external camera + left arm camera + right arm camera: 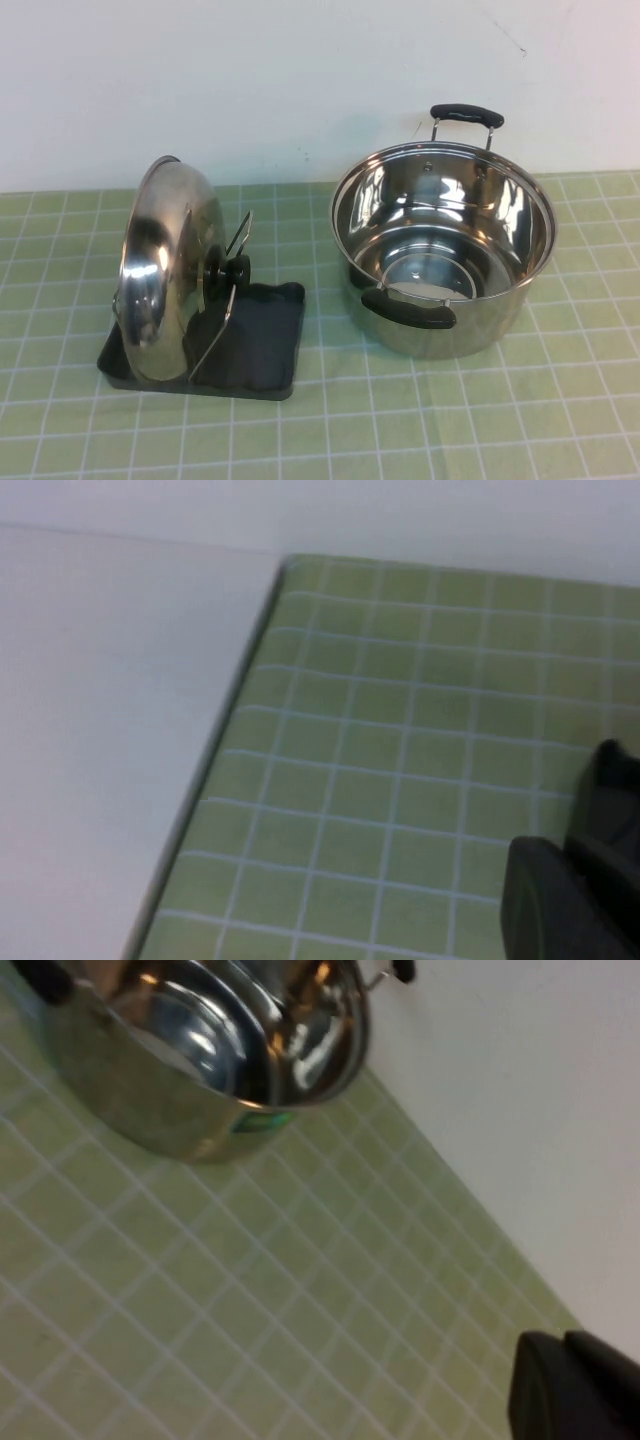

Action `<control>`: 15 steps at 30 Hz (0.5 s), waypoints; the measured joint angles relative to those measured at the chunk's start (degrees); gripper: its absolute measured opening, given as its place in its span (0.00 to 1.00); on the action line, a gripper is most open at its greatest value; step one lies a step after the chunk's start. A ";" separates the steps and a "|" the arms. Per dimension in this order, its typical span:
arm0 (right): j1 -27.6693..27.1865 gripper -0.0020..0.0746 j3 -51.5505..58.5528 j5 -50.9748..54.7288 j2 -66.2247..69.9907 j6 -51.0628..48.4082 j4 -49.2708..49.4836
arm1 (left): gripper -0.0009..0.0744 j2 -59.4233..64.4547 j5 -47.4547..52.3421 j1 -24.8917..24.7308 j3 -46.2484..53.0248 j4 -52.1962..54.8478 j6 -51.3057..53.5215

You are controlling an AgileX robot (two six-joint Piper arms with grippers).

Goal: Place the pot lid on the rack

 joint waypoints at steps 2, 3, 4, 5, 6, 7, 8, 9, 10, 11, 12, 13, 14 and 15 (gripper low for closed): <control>0.00 0.02 2.18 -1.32 -5.72 -0.12 4.13 | 0.01 -4.66 -1.93 -0.11 2.45 -3.96 2.96; 0.00 0.02 3.85 -2.60 -8.74 -0.12 5.79 | 0.01 -8.46 -3.01 -0.11 4.50 -6.69 5.12; 0.00 0.02 5.89 -3.76 -11.00 -0.21 7.04 | 0.01 -11.13 -3.35 -0.11 6.01 -8.37 6.56; 0.00 0.02 8.27 -5.41 -13.75 -0.21 8.37 | 0.01 -14.69 -3.62 -0.11 7.88 -10.61 8.44; 0.00 0.02 10.91 -7.23 -16.38 -0.21 9.54 | 0.01 -18.08 -3.94 -0.11 9.86 -13.31 10.43; 0.00 0.02 13.14 -8.98 -18.39 -0.21 10.83 | 0.01 -20.90 -4.07 -0.11 11.84 -16.42 12.64; 0.00 0.02 16.05 -11.30 -20.76 -0.21 12.16 | 0.01 -24.42 -4.21 -0.11 13.82 -19.87 15.07; 0.00 0.02 18.99 -13.78 -23.02 -0.21 13.45 | 0.01 -27.61 -4.21 -0.11 15.44 -22.70 17.14; 0.00 0.02 21.33 -16.29 -25.10 -0.21 14.43 | 0.01 -30.65 -4.21 -0.11 17.45 -26.41 19.82; 0.00 0.02 24.20 -18.82 -26.89 -0.21 15.66 | 0.01 -33.65 -4.21 -0.11 19.39 -30.08 22.40; 0.00 0.02 26.95 -21.04 -28.36 -0.21 16.67 | 0.01 -36.51 -3.96 -0.11 21.18 -33.49 24.60; 0.00 0.02 29.50 -22.96 -29.45 -0.21 17.51 | 0.01 -38.63 -3.95 -0.11 22.52 -35.86 25.85; 0.00 0.02 31.86 -24.22 -30.08 -0.21 17.95 | 0.01 -41.05 -3.71 -0.11 24.10 -38.27 27.18; 0.00 0.02 33.95 -25.61 -30.54 -0.21 18.53 | 0.01 -43.15 -3.59 -0.11 25.54 -40.08 27.94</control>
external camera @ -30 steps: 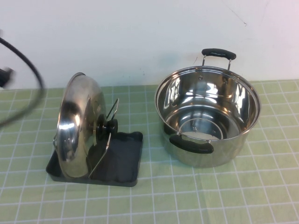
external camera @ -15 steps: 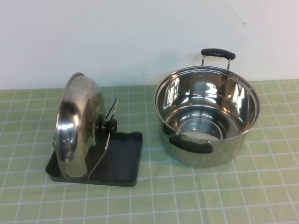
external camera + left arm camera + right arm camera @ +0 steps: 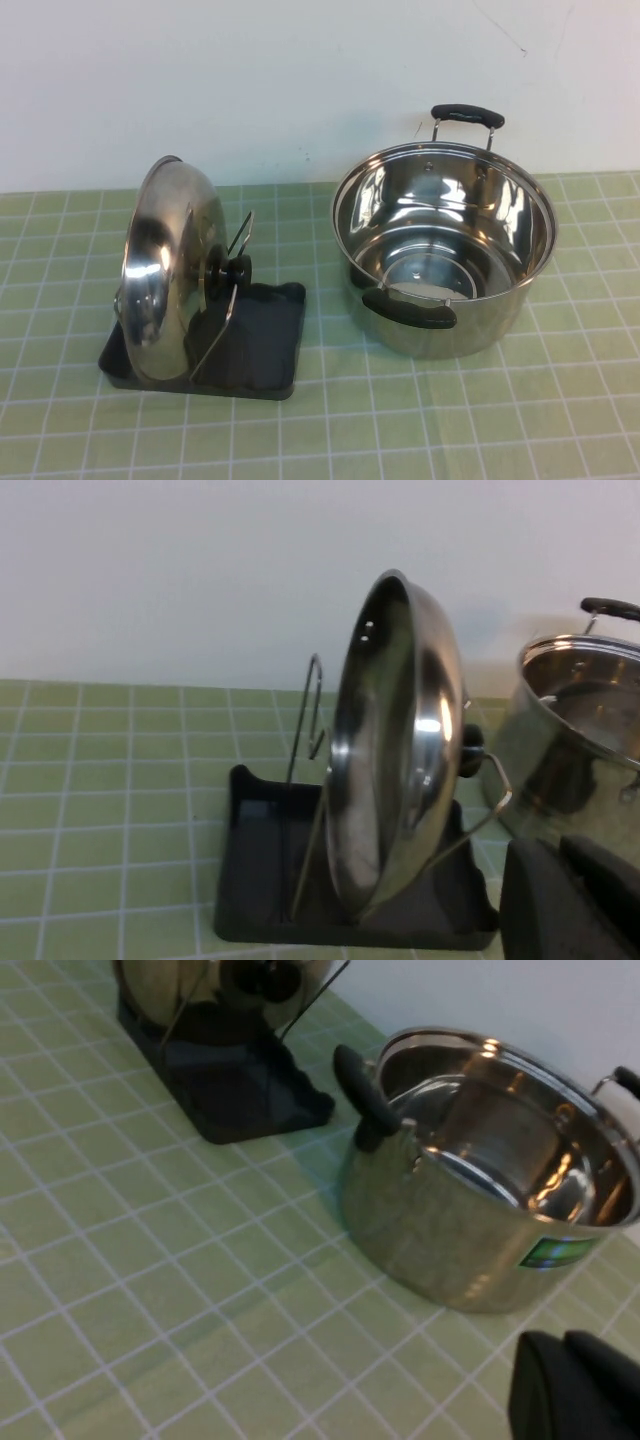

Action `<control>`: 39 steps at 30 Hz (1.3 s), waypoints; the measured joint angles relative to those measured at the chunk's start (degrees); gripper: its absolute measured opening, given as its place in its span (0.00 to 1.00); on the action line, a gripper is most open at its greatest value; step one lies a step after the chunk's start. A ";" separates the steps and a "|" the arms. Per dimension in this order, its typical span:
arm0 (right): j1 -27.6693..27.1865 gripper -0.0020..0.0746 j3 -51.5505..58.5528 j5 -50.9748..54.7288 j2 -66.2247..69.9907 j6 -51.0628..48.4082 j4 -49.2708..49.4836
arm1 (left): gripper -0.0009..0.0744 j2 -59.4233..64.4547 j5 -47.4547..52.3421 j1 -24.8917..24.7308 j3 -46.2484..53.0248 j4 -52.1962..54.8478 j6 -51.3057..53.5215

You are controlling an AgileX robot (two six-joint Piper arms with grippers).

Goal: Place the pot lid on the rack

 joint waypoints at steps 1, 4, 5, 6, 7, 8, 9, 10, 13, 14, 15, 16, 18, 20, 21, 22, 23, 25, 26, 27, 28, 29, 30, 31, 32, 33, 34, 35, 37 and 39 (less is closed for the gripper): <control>0.00 0.02 1.53 -0.84 -0.27 0.00 0.29 | 0.01 -1.45 0.15 0.00 1.06 -1.28 0.60; 0.00 0.02 5.46 -3.44 -0.36 0.00 0.86 | 0.01 -4.03 0.22 0.00 3.92 -2.87 1.27; 0.00 0.02 6.24 -4.22 -0.36 0.00 1.26 | 0.01 -4.13 0.22 0.00 4.46 -3.07 1.35; 0.00 0.02 6.65 -5.06 -0.36 0.00 1.49 | 0.01 -4.23 0.26 0.00 4.72 -3.07 1.40; 0.00 0.02 6.75 -5.66 -0.36 0.00 1.51 | 0.01 -4.23 0.35 0.00 4.84 -3.07 1.40; 0.00 0.02 6.88 -6.09 -0.36 0.00 1.63 | 0.01 -4.23 0.48 0.00 4.93 -3.12 1.40; 0.00 0.02 6.97 -6.39 -0.36 0.00 1.63 | 0.01 -4.23 0.48 0.00 4.93 -3.20 1.40; 0.00 0.02 6.97 -6.54 -0.36 0.00 1.63 | 0.01 -4.23 0.48 0.00 4.93 -3.24 1.40; 0.00 0.02 6.97 -6.63 -0.36 0.00 1.72 | 0.01 -4.23 0.48 0.00 4.93 -3.48 1.49; 0.00 0.02 6.97 -6.63 -0.36 0.00 1.72 | 0.01 -4.35 0.48 0.00 4.93 -3.48 1.49; 0.00 0.02 6.97 -6.63 -0.36 0.00 1.72 | 0.01 -4.35 0.48 0.00 4.93 -3.48 1.53; 0.00 0.02 6.97 -6.63 -0.36 0.00 1.72 | 0.01 -4.35 0.48 0.00 4.93 -3.48 1.63; 0.00 0.02 7.01 -6.75 -0.36 0.00 1.72 | 0.01 -4.35 0.48 0.00 4.93 -3.48 1.63; 0.00 0.02 7.01 -6.75 -0.36 0.00 1.72 | 0.01 -4.35 0.48 0.00 4.93 -3.48 1.63; 0.00 0.02 7.01 -6.75 -0.36 0.00 1.72 | 0.01 -4.35 0.48 0.00 4.93 -3.48 1.63; 0.00 0.02 7.01 -6.75 -0.36 0.00 1.72 | 0.01 -4.35 0.48 0.00 4.93 -3.48 1.63; 0.00 0.02 7.01 -6.75 -0.36 0.00 1.72 | 0.01 -4.35 0.48 0.00 4.93 -3.48 1.63; 0.00 0.02 7.01 -6.75 -0.36 0.00 1.72 | 0.01 -4.35 0.48 0.00 4.97 -3.48 1.63; 0.00 0.02 7.01 -6.75 -0.36 0.00 1.72 | 0.01 -4.35 0.10 0.00 5.21 -3.48 1.63; 0.00 0.02 7.01 -6.75 -0.36 0.00 1.72 | 0.01 -4.35 -0.53 0.00 5.87 -3.48 1.63; 0.00 0.02 7.01 -6.75 -0.36 0.00 1.72 | 0.01 -4.35 -1.34 0.00 6.69 -2.74 1.63; 0.00 0.02 7.01 -6.75 -0.36 0.00 1.72 | 0.01 -4.35 -2.21 0.00 7.52 -1.46 1.63; 0.00 0.02 7.01 -6.75 -0.36 0.00 1.72 | 0.01 -4.35 -3.56 0.00 8.76 0.98 1.37; 0.00 0.02 7.01 -6.75 -0.36 0.00 1.75 | 0.01 -4.35 -4.46 0.00 9.60 2.66 1.26; 0.00 0.02 7.01 -6.75 -0.36 0.00 1.75 | 0.01 -4.35 -6.62 0.00 11.80 6.09 1.25; 0.00 0.02 7.01 -6.75 -0.36 0.00 1.75 | 0.01 -4.35 -7.65 0.00 13.50 8.01 1.25; 0.00 0.02 7.01 -6.75 -0.36 0.00 1.75 | 0.01 -4.35 -8.22 0.00 15.24 9.46 1.15; 0.00 0.02 7.01 -6.75 -0.36 0.00 1.75 | 0.01 -4.35 -8.58 0.00 16.66 10.27 1.19; 0.00 0.02 7.01 -6.75 -0.36 0.00 1.75 | 0.01 -4.35 -9.15 -0.12 20.31 11.52 1.02; 0.00 0.02 7.01 -6.75 -0.36 0.00 1.75 | 0.01 -4.35 -10.36 -0.54 23.56 11.88 0.63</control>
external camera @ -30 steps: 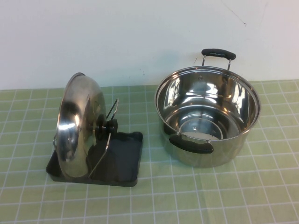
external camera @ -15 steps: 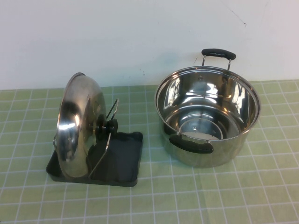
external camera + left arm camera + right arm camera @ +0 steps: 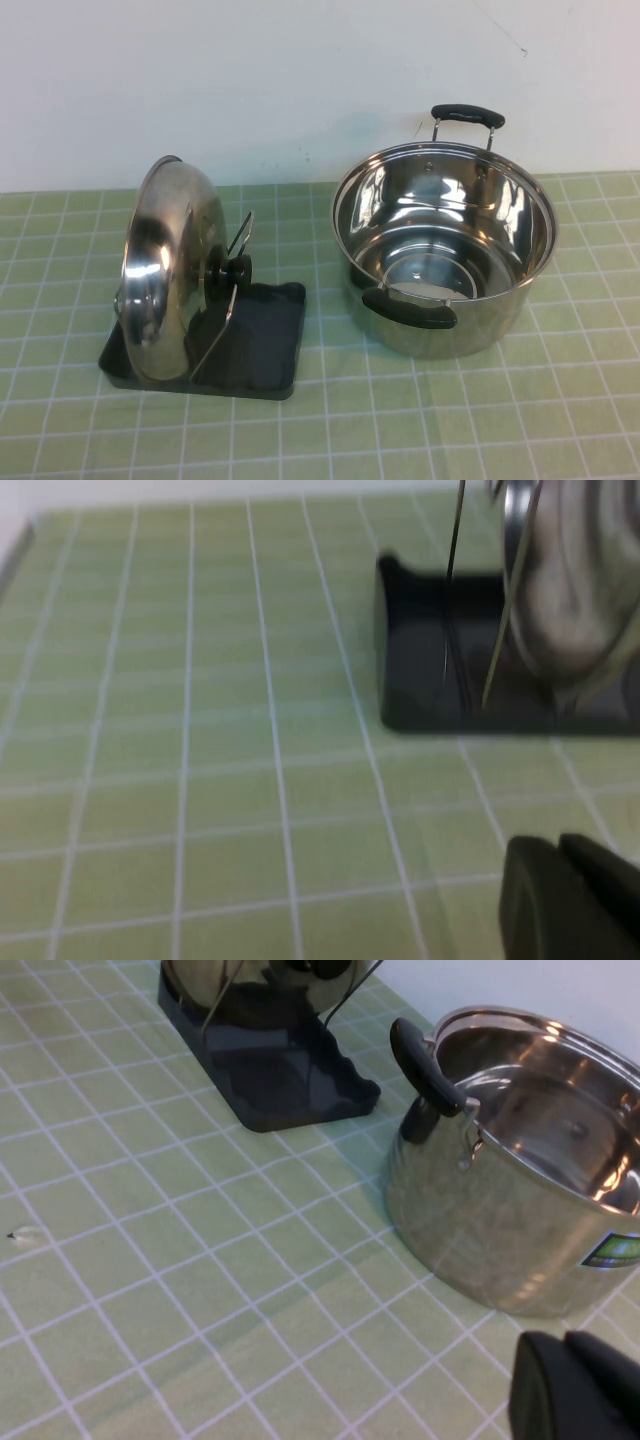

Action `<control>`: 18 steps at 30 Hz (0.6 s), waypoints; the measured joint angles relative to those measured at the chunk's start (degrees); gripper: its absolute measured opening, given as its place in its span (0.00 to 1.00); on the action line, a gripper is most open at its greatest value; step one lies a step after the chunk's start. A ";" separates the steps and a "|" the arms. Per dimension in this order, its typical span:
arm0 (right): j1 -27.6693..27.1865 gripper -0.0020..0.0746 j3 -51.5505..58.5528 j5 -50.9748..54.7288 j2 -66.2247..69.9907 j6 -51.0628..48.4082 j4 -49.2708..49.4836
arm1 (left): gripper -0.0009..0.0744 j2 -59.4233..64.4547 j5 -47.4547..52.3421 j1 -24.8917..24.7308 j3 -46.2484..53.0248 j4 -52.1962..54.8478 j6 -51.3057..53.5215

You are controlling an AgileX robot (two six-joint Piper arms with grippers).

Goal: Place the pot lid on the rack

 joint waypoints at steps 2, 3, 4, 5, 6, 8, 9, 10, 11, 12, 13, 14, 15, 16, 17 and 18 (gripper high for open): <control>0.00 0.02 0.00 0.00 0.00 0.00 0.00 | 0.01 0.00 -3.26 -1.14 0.83 0.00 -1.16; 0.00 0.02 0.00 0.00 0.00 0.00 0.00 | 0.01 0.00 -4.37 -1.96 0.97 0.00 -1.60; 0.00 0.02 0.00 -0.01 0.00 0.00 0.00 | 0.01 0.00 -5.15 -2.65 1.25 0.13 -2.36; 0.00 0.02 0.00 -0.01 0.00 0.00 0.00 | 0.01 0.00 -5.65 -3.47 1.23 0.36 -3.35; 0.00 0.02 0.00 -0.12 0.00 0.00 0.00 | 0.01 0.00 -5.77 -4.16 1.23 0.52 -4.48; 0.00 0.02 0.09 -0.11 0.00 0.00 0.00 | 0.01 0.00 -5.77 -5.08 1.27 0.63 -6.07; 0.00 0.02 0.21 -0.11 0.00 0.00 0.00 | 0.01 0.00 -5.86 -5.21 1.27 0.63 -6.49; 0.00 0.02 0.30 -0.11 0.00 0.00 0.00 | 0.01 0.00 -5.86 -5.21 1.27 0.76 -6.97; 0.00 0.02 0.33 0.15 0.00 0.00 0.00 | 0.01 0.00 -5.86 -5.21 1.27 0.76 -7.21; 0.00 0.02 0.44 0.16 0.00 0.00 0.00 | 0.01 0.00 -5.86 -5.21 1.27 0.84 -7.32; 0.00 0.02 0.44 0.27 0.00 0.00 0.00 | 0.01 0.00 -5.89 -5.09 1.27 1.10 -7.32; 0.00 0.02 0.47 0.27 0.00 0.00 0.00 | 0.01 0.00 -5.99 -4.91 1.27 1.22 -7.32; 0.00 0.02 0.47 0.27 0.00 0.00 0.00 | 0.01 0.00 -5.99 -4.47 1.36 1.19 -7.32; 0.00 0.02 0.47 0.27 0.00 0.00 0.00 | 0.01 0.00 -5.99 -3.85 1.36 1.24 -7.32; 0.00 0.02 0.47 0.27 0.00 0.00 0.00 | 0.01 0.00 -6.11 -3.16 1.36 1.24 -7.32; 0.00 0.02 0.47 0.27 0.00 0.00 0.00 | 0.01 0.00 -6.11 -2.52 1.36 1.33 -7.32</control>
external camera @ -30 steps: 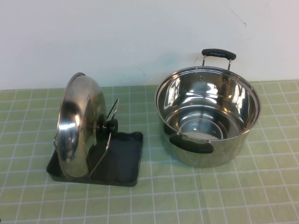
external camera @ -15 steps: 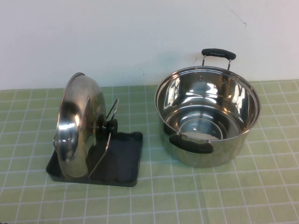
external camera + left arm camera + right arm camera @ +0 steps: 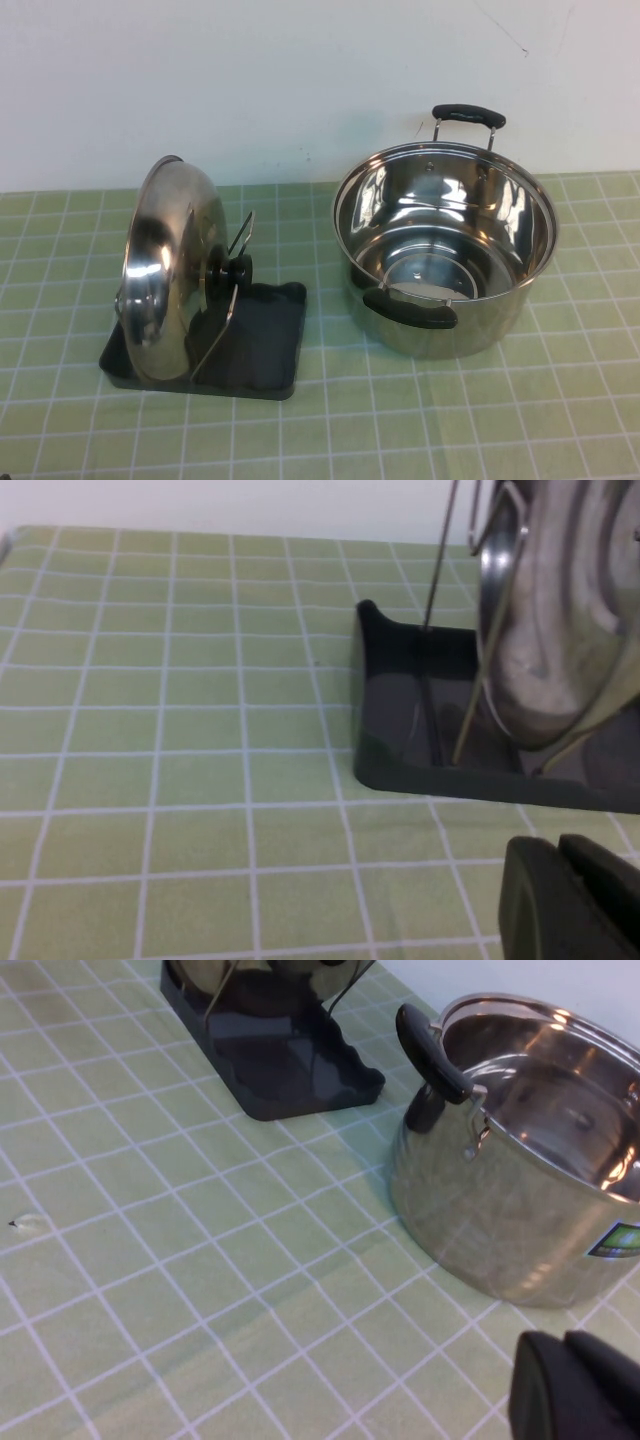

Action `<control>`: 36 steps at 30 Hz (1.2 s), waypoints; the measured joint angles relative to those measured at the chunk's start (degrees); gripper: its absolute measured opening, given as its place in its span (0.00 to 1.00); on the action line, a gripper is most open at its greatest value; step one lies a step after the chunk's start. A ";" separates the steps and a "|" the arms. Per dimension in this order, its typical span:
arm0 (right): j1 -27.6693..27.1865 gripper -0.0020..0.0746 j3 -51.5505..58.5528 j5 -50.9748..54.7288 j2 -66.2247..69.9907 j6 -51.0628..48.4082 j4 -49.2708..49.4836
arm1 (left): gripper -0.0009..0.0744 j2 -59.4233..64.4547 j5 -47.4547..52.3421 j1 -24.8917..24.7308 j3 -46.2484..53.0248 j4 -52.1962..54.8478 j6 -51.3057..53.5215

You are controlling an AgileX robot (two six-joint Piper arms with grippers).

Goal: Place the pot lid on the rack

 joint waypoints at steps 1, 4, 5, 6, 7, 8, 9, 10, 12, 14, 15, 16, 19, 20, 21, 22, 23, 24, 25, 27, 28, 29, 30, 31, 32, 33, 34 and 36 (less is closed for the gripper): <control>0.00 0.02 0.00 0.00 0.00 0.00 0.00 | 0.01 0.00 0.00 0.55 0.00 0.00 0.00; 0.00 0.02 0.00 0.00 0.00 0.00 0.00 | 0.01 0.00 0.00 1.34 0.00 0.13 0.72; 0.00 0.02 0.00 0.00 0.00 0.00 0.00 | 0.01 0.00 0.00 1.34 0.00 0.13 1.10; 0.00 0.02 0.00 0.00 0.00 0.00 0.00 | 0.01 0.00 0.00 1.34 0.00 0.13 1.51; 0.00 0.02 0.00 0.00 0.00 0.00 0.00 | 0.01 0.00 0.00 1.34 0.00 0.13 1.64; 0.00 0.02 0.00 0.00 0.00 0.00 0.00 | 0.01 0.00 0.00 1.34 0.00 0.13 1.77; 0.00 0.02 0.00 0.00 0.00 0.00 0.00 | 0.01 0.00 0.00 1.34 0.00 0.13 2.17; 0.00 0.02 0.00 0.00 0.00 0.00 0.00 | 0.01 0.00 0.00 1.34 0.00 0.17 3.10; 0.00 0.02 0.00 0.00 0.00 0.00 0.00 | 0.01 0.00 0.00 1.34 0.00 0.27 5.09; 0.00 0.02 0.00 0.09 0.00 0.00 0.00 | 0.01 0.00 0.00 1.34 0.00 0.27 7.62; 0.00 0.02 0.00 0.09 0.00 0.00 0.00 | 0.01 0.00 0.00 1.34 0.00 0.15 8.45; 0.00 0.02 0.00 0.09 0.00 0.00 0.00 | 0.01 0.00 0.00 1.34 0.00 0.04 8.89; 0.00 0.02 0.00 0.09 0.00 0.00 0.00 | 0.01 0.00 0.00 1.34 0.00 0.04 9.41; 0.00 0.02 0.00 0.09 0.00 0.00 0.00 | 0.01 0.00 0.00 1.34 0.00 0.04 9.40; 0.00 0.02 0.00 0.09 0.00 0.00 0.00 | 0.01 0.00 0.00 1.34 0.00 0.04 9.40; 0.00 0.02 0.00 0.09 0.00 0.00 0.00 | 0.01 0.00 0.00 1.34 0.00 0.04 9.40; 0.00 0.02 0.00 0.09 0.00 0.00 0.00 | 0.01 0.00 0.00 1.34 0.00 0.04 9.40; 0.00 0.02 0.00 0.09 0.00 0.00 0.00 | 0.01 0.00 0.00 1.34 0.00 0.04 9.40; 0.00 0.02 0.00 0.09 0.00 0.00 0.00 | 0.01 0.00 0.00 1.34 0.00 0.04 9.40; 0.00 0.02 0.00 0.09 0.00 0.00 0.00 | 0.01 0.00 0.00 1.34 0.00 0.04 9.40; 0.00 0.02 0.00 0.09 0.00 0.00 0.00 | 0.01 0.00 0.00 1.34 0.00 0.04 9.40; 0.00 0.02 0.00 0.09 0.00 0.00 0.00 | 0.01 0.00 0.00 1.34 0.00 0.04 9.40; 0.00 0.02 0.00 0.09 0.00 0.00 0.00 | 0.01 0.00 0.00 1.34 0.00 0.04 9.40; 0.00 0.02 0.00 0.09 0.00 0.00 0.00 | 0.01 0.00 0.00 1.34 0.00 0.04 9.40; 0.00 0.02 0.00 0.09 0.00 0.00 0.00 | 0.01 0.00 0.00 1.34 0.00 0.04 9.40; 0.00 0.02 0.00 0.09 0.00 0.00 0.00 | 0.01 0.00 0.00 1.34 0.00 0.04 9.40; 0.00 0.02 0.00 0.09 0.00 0.00 0.00 | 0.01 0.00 0.00 1.34 0.00 0.04 9.40; 0.00 0.02 0.00 0.09 0.00 0.00 0.00 | 0.01 0.00 0.00 1.34 0.00 0.04 9.40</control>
